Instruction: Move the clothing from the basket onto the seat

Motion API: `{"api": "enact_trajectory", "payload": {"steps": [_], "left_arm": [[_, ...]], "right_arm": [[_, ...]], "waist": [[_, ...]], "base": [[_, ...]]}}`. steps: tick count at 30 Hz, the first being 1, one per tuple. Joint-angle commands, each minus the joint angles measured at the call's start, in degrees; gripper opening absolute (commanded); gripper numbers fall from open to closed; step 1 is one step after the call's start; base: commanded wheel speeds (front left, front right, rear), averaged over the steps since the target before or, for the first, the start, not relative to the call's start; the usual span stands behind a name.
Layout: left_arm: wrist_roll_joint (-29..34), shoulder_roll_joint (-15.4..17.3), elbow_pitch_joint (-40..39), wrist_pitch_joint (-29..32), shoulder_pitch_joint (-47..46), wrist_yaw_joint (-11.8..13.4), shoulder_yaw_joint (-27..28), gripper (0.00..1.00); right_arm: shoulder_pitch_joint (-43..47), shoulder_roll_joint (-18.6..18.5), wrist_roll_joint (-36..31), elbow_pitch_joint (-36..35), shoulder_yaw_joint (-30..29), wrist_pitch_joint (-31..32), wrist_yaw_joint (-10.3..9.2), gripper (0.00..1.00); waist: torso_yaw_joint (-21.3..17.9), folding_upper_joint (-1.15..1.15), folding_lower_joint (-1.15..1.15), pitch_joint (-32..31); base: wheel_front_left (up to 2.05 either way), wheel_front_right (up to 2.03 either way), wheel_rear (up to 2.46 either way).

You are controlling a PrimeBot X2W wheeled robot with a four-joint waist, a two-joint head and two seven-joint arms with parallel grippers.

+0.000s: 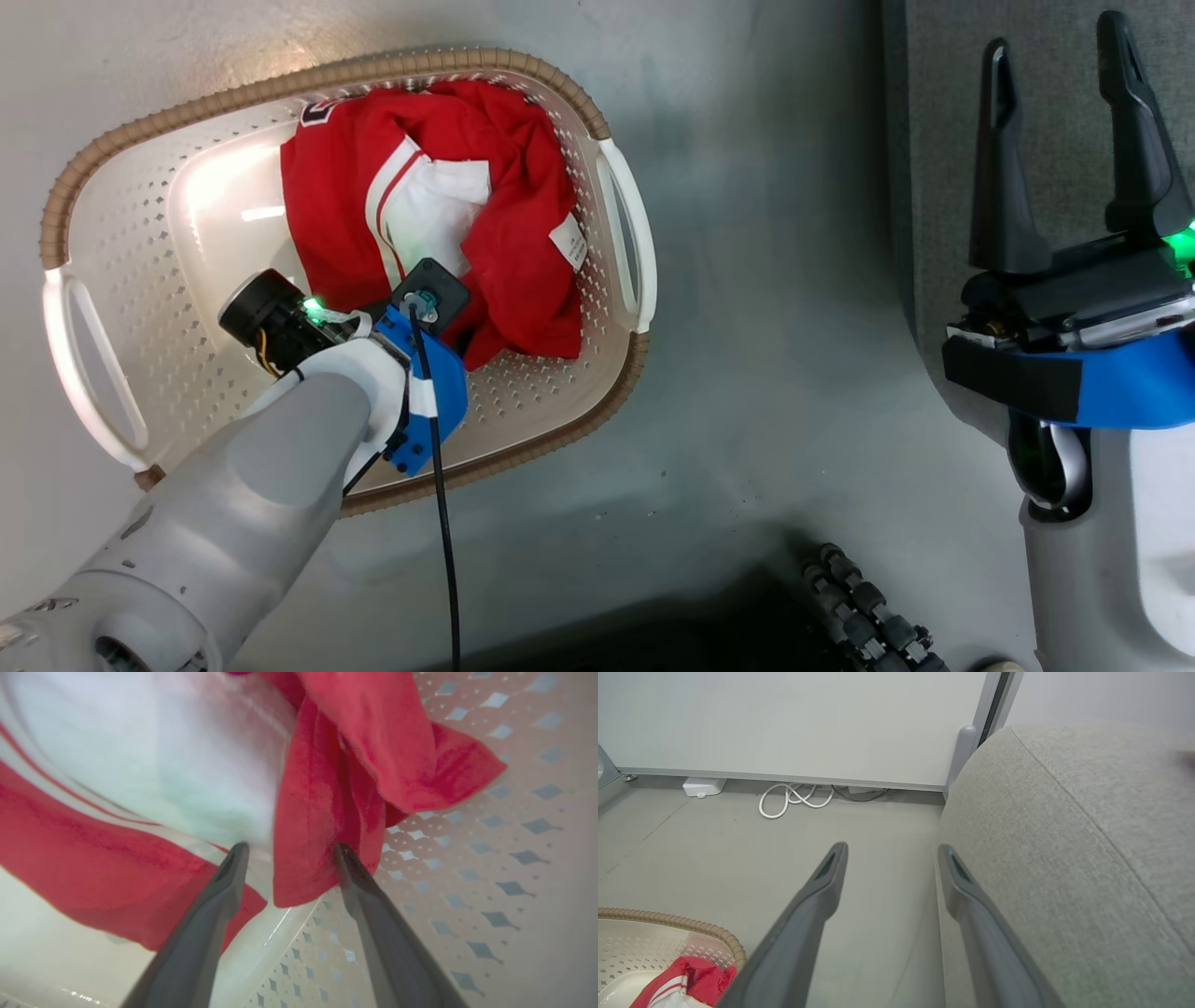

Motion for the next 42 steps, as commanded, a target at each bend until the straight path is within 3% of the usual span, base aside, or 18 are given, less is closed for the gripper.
{"api": "enact_trajectory", "payload": {"steps": [1, 8, 9, 10, 11, 19, 27, 42], "left_arm": [[-1.3, -0.3, -0.3, -0.1, -1.2, -0.1, -0.1, 1.0], [-2.0, -1.7, -1.0, -0.3, -1.5, -0.1, -0.1, 1.0], [-1.7, -1.7, -1.2, -0.5, -1.6, -0.1, -0.1, 0.6], [-2.1, -1.9, -1.4, -0.4, -1.5, -0.1, -0.1, 0.12], [-2.2, -1.9, -1.5, -0.3, -1.4, -0.1, -0.1, 0.0], [-1.2, -1.8, -3.5, -0.4, -0.8, -0.1, -0.1, 0.0], [-1.8, -2.7, -4.4, -5.9, -0.2, -0.1, -0.1, 0.0], [-5.7, -5.6, -3.2, -18.4, -1.0, -0.1, -0.1, 0.0]], "right_arm": [[-0.8, 0.1, 0.1, -0.6, -0.3, 0.0, 0.01, 1.0], [-1.1, 0.1, -0.1, -1.2, -0.4, 0.0, 0.01, 1.0], [-1.1, 0.1, -0.1, -1.2, -0.4, 0.0, 0.01, 1.0], [-1.1, 0.1, -0.1, -1.2, -0.5, 0.0, 0.01, 1.0], [-1.1, 0.1, -0.2, -1.2, -0.6, 0.0, 0.01, 1.0], [-1.3, 0.1, -0.4, -0.8, -0.9, 0.0, 0.01, 1.0], [-1.7, 0.1, -0.9, -0.3, -1.2, 0.0, 0.01, 1.0], [0.8, 0.1, -3.4, 2.7, -2.3, 0.0, 0.01, 1.0]], "waist": [[0.1, 0.0, -0.01, 0.6], [0.2, 0.0, -0.01, 1.3], [0.2, 0.0, -0.01, 1.3], [0.2, 0.0, -0.01, 1.3], [0.3, 0.0, -0.01, 1.2], [0.7, 0.0, -0.01, 0.4], [2.3, 0.0, -0.01, -2.5], [8.7, 0.0, -0.01, -15.2]], "base": [[0.0, 0.0, 0.0], [0.0, 0.0, 0.0], [0.0, 0.0, 0.0], [0.0, 0.0, 0.0], [0.0, 0.0, 0.0], [0.0, 0.0, 0.0], [0.0, 0.0, 0.0], [0.0, 0.0, 0.0]]}}
